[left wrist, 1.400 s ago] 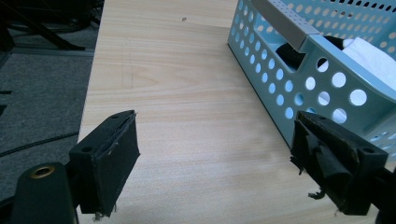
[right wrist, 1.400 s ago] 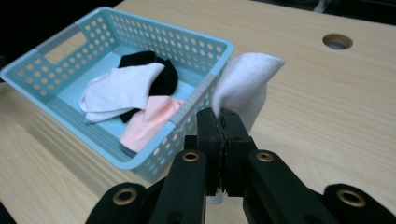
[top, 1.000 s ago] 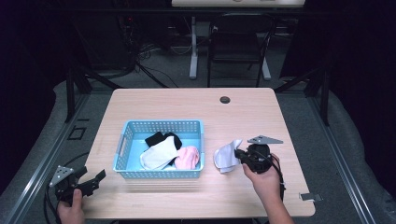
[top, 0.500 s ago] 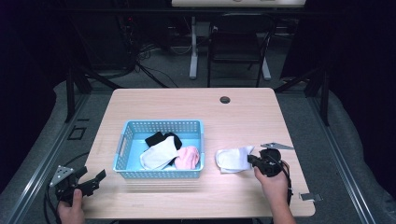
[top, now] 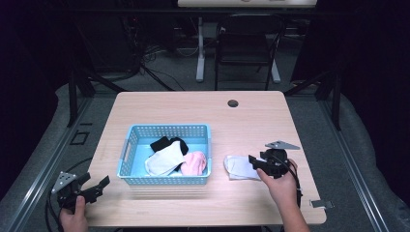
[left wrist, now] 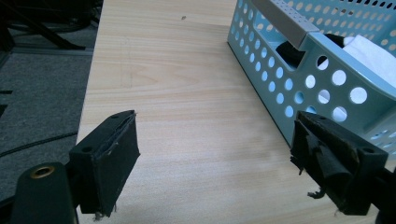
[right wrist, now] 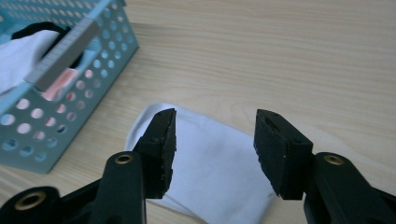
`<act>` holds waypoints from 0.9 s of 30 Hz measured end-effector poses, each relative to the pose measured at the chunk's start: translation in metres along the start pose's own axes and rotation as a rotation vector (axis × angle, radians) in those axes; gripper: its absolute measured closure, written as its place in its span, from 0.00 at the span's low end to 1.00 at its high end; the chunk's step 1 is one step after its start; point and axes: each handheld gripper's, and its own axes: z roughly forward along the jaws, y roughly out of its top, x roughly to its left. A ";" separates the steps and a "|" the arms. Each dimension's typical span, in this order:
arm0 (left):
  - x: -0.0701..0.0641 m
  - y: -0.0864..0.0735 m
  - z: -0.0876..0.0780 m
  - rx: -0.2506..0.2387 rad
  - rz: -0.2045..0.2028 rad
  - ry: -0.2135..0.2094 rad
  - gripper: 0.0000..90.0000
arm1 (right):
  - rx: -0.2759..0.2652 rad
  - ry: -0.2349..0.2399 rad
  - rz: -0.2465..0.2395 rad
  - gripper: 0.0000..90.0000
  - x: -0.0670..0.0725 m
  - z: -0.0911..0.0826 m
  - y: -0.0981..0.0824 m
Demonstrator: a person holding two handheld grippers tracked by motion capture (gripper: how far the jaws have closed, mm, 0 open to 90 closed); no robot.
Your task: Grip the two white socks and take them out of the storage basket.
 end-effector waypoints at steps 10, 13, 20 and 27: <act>0.000 0.000 0.000 -0.002 -0.004 -0.001 0.17 | -0.002 0.099 -0.097 0.55 0.043 0.002 0.046; 0.001 0.000 0.000 -0.002 -0.005 -0.001 0.17 | 0.008 0.121 -0.115 0.56 0.053 0.006 0.055; 0.001 0.000 -0.001 -0.006 -0.009 -0.002 0.17 | 0.056 0.171 -0.204 0.58 0.097 0.026 0.085; 0.002 0.000 -0.001 -0.007 -0.007 -0.003 0.17 | 0.133 0.217 -0.251 0.62 0.131 0.050 0.102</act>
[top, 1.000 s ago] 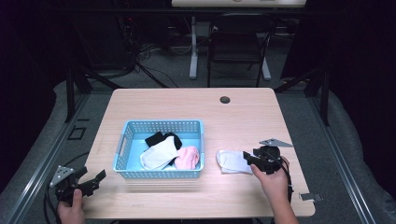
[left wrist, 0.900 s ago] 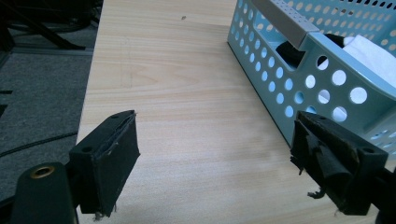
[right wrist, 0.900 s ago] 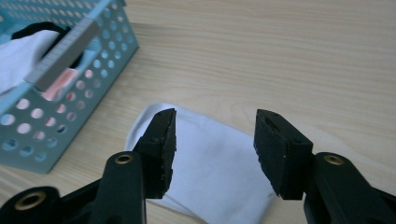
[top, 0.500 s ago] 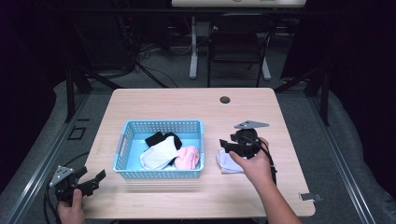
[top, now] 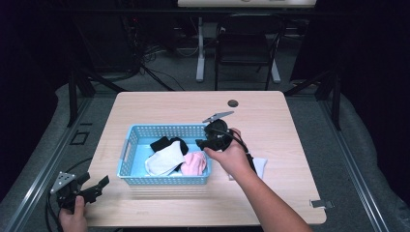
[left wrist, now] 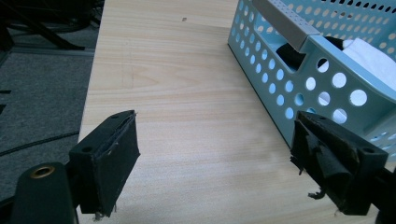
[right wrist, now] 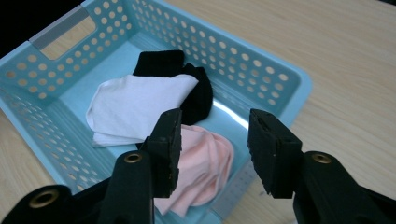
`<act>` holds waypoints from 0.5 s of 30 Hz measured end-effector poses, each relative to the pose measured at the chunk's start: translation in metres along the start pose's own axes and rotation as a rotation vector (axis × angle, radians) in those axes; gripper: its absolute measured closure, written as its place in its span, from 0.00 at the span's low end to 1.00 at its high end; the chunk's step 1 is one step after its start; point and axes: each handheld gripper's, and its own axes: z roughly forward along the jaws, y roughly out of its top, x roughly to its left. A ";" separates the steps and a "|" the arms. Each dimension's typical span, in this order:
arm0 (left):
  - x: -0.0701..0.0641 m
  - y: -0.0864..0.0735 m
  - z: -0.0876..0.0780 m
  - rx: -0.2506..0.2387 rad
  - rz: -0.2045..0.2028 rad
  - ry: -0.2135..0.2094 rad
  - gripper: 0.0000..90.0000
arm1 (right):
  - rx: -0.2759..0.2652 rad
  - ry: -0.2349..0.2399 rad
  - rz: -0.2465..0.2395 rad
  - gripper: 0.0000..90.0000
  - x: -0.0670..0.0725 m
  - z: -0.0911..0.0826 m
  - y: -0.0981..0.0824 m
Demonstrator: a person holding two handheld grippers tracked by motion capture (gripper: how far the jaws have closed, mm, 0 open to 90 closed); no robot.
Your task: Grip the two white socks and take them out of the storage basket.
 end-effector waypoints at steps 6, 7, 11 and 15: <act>0.000 0.000 0.000 -0.007 -0.003 -0.002 0.17 | 0.072 0.029 0.005 0.66 0.011 0.026 0.012; 0.000 0.000 0.000 -0.007 -0.002 -0.002 0.17 | 0.084 0.029 0.004 0.66 0.012 0.030 0.013; 0.000 0.000 0.000 -0.001 -0.001 -0.002 0.17 | 0.130 0.048 0.033 0.67 0.016 0.048 0.017; 0.000 0.000 0.000 -0.001 0.000 -0.002 0.17 | 0.189 0.064 0.061 0.69 0.020 0.067 0.018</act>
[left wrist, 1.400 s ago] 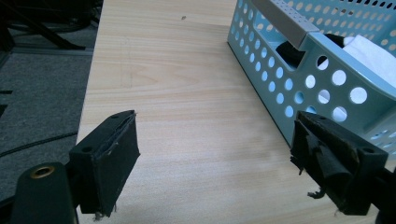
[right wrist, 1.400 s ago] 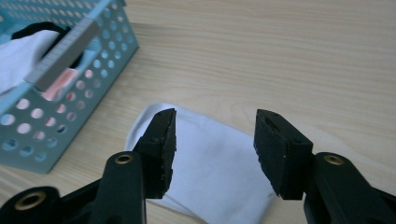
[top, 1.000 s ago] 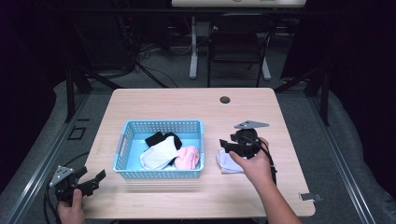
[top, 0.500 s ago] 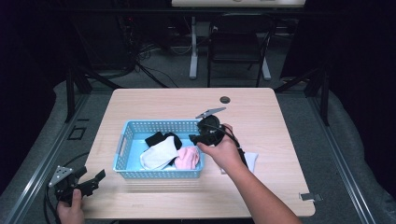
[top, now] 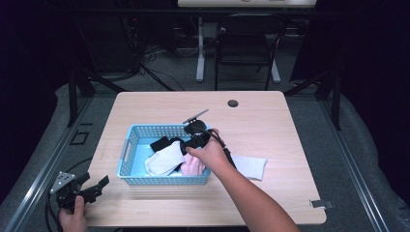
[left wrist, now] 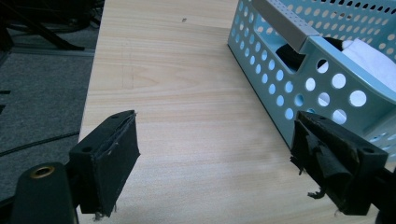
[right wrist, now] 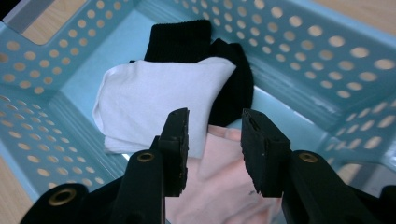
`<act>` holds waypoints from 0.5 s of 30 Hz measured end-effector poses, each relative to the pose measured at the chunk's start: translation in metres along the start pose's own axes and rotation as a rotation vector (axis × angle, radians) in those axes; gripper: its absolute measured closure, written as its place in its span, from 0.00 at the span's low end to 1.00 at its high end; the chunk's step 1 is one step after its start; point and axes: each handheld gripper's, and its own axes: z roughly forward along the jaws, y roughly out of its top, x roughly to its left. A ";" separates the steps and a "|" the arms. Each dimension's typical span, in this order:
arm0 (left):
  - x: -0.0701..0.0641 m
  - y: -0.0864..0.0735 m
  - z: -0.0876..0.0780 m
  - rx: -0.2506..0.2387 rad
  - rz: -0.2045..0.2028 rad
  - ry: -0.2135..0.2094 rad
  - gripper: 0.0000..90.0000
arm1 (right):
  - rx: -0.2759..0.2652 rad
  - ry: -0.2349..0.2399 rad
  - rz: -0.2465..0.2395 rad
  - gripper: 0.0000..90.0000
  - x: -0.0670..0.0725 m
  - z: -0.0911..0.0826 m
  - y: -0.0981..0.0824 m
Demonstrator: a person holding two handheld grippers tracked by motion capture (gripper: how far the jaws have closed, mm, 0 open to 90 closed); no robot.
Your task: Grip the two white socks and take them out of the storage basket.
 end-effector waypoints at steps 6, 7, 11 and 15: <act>0.000 0.000 0.000 0.000 -0.001 -0.001 0.17 | 0.090 0.064 0.111 0.73 -0.001 0.026 0.010; 0.000 0.000 0.000 0.000 -0.001 -0.001 0.17 | 0.090 0.064 0.111 0.73 -0.001 0.026 0.010; 0.000 0.000 0.000 0.000 0.000 -0.002 0.17 | 0.146 0.054 0.132 0.74 0.000 0.042 0.013; 0.000 0.000 0.000 -0.001 0.001 -0.002 0.17 | 0.185 0.033 0.146 0.74 0.001 0.055 0.017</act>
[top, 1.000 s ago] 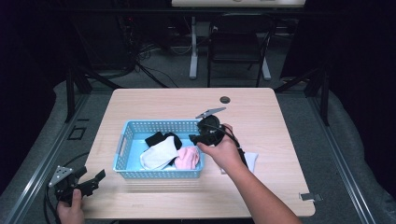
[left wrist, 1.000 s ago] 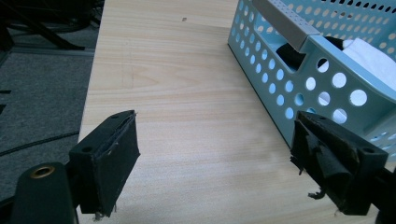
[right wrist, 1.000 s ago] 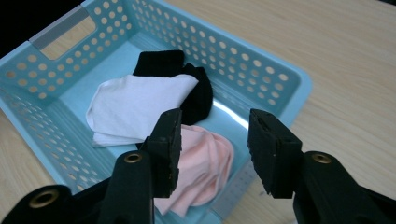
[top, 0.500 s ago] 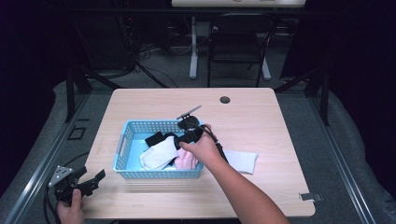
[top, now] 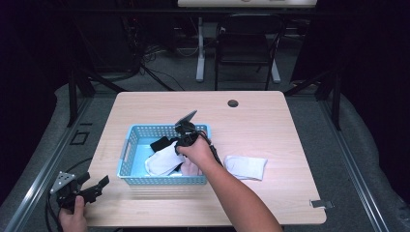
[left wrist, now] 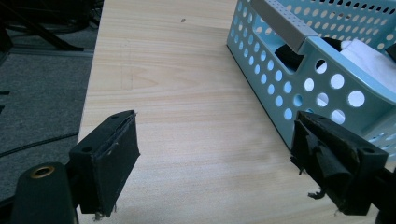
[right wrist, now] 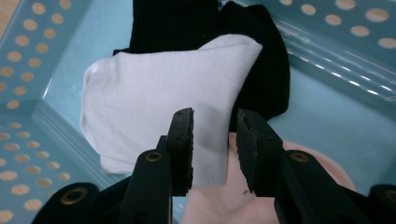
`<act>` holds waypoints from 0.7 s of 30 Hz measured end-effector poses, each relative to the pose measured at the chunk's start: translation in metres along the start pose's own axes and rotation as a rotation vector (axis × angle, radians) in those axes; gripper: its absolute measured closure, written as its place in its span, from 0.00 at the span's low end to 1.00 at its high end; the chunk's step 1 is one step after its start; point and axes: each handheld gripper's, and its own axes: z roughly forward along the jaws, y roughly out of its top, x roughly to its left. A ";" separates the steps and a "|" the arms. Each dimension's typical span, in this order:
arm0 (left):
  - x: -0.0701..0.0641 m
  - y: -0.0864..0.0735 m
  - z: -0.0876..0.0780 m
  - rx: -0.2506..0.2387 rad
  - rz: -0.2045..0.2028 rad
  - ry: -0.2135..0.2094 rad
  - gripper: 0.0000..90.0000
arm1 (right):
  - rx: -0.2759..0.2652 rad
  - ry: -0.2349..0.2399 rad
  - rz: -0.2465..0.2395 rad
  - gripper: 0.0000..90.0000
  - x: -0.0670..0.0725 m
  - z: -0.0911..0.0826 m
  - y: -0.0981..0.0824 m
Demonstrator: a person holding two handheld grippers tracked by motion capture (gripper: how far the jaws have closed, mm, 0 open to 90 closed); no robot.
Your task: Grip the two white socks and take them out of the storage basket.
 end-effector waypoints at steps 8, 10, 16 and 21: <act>0.000 0.000 0.000 -0.006 -0.003 -0.002 0.17 | 0.024 0.006 0.011 0.90 0.004 0.011 0.004; 0.000 0.000 0.000 -0.007 -0.004 -0.002 0.17 | 0.007 0.000 -0.014 0.95 0.006 0.008 0.004; 0.000 0.000 0.000 0.000 -0.002 -0.001 0.17 | -0.102 0.002 -0.130 0.97 0.021 -0.013 -0.002; -0.001 0.000 0.000 0.001 0.001 0.000 0.17 | -0.209 -0.002 -0.246 0.97 0.042 -0.033 -0.013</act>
